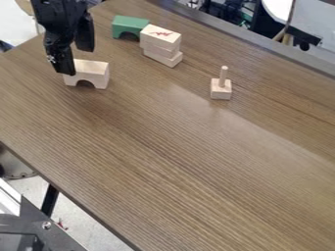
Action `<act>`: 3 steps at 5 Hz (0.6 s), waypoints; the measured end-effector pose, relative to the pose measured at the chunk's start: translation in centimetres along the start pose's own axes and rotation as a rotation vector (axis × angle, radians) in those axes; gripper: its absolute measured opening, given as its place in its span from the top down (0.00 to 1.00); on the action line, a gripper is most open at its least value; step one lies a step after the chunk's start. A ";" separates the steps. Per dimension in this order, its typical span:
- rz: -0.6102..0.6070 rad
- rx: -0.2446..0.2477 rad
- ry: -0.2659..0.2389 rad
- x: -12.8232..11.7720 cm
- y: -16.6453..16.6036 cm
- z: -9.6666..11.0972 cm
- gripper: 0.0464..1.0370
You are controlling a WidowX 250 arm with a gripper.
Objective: Put the arch on top of the green arch
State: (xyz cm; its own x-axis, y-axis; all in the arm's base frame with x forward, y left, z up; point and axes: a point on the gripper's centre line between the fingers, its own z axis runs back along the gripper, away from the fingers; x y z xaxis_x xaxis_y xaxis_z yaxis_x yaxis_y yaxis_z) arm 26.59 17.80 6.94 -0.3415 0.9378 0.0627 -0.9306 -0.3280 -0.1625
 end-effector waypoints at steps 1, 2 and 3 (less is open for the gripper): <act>0.022 -0.004 -0.001 0.5 -0.6 -0.5 0.04; 0.044 0.029 0.013 0.4 -0.4 -1.7 0.04; 0.070 0.067 0.028 0.3 -0.4 -2.4 0.04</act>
State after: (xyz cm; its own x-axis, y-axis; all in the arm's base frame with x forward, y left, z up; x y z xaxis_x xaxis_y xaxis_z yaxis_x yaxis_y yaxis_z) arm 27.14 18.51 4.66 -0.4026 0.9150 0.0255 -0.9118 -0.3984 -0.0996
